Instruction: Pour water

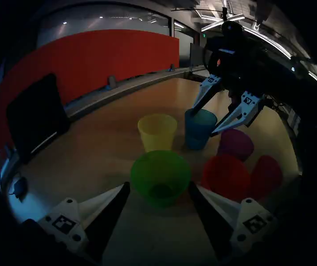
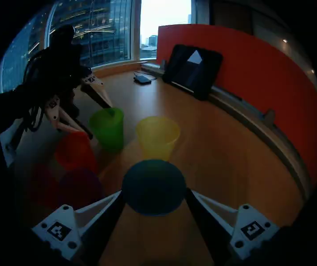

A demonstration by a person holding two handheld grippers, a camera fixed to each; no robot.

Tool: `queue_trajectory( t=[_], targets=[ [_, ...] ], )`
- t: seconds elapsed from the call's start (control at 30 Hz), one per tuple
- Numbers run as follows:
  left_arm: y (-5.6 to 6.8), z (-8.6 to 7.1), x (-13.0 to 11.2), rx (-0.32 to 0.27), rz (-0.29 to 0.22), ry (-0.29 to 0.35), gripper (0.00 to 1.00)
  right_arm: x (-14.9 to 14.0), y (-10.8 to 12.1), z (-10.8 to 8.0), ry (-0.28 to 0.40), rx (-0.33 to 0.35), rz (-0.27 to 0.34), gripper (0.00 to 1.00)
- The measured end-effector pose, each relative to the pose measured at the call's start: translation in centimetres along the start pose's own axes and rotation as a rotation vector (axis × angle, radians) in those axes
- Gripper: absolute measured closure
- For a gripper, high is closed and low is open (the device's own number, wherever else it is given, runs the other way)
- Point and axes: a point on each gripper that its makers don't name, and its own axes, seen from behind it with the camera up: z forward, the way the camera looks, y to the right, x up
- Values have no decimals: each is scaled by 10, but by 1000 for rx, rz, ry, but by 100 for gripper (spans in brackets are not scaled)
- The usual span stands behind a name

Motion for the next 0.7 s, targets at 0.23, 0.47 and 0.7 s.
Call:
queue_trajectory(
  t=[0.23, 0.47, 0.7],
  targets=[
    [1, 7, 3, -8, 3, -4, 2, 1, 1, 5, -4, 6, 2, 0],
    [4, 10, 7, -17, -9, 3, 7, 2, 1, 5, -3, 6, -3, 0],
    [3, 11, 6, -14, -27, 0, 14, 2, 1, 4, -2, 6, -3, 0]
  ],
)
